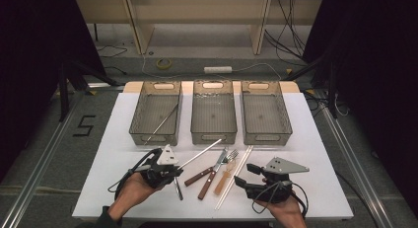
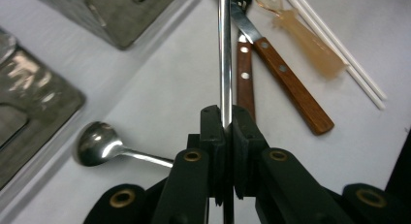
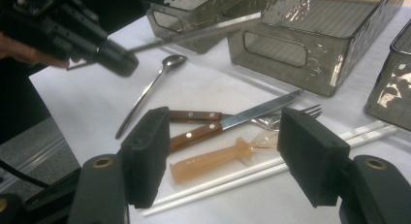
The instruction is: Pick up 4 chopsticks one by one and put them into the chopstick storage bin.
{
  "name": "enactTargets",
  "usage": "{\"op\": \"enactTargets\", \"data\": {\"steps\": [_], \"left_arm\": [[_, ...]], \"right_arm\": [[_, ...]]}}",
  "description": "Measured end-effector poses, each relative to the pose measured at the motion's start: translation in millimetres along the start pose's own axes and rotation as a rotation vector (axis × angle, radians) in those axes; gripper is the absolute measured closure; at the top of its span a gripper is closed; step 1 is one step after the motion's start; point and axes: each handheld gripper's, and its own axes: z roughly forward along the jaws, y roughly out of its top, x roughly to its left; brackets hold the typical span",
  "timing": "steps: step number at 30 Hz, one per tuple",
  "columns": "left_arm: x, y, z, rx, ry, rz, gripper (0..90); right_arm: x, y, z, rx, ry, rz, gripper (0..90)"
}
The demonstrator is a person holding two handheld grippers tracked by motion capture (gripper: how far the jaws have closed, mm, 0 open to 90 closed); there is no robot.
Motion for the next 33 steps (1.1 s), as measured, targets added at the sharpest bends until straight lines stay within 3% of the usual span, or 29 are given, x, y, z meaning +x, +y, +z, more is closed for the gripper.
{"op": "enactTargets", "data": {"steps": [5,16,21,28,33], "left_arm": [[15.7,0.3,-5.9,-0.052,0.016,-0.061,84.6],[52.3,0.8,-12.6,-0.096,0.099,-0.164,84.6],[65.0,2.7,-15.6,-0.119,0.128,-0.177,84.6],[81.2,9.8,-16.7,-0.152,0.164,-0.239,84.6],[90.2,15.8,-15.3,-0.157,0.185,-0.252,84.6]], "right_arm": [[2.0,-1.1,-1.2,-0.006,-0.008,-0.017,37.3],[3.8,-4.5,-1.2,0.009,-0.013,-0.029,37.8],[7.3,-6.0,0.4,0.01,-0.009,-0.035,38.0],[8.9,-6.6,-1.2,0.001,-0.006,-0.039,37.5],[8.6,-8.3,-1.6,0.001,-0.016,-0.04,34.3]]}}
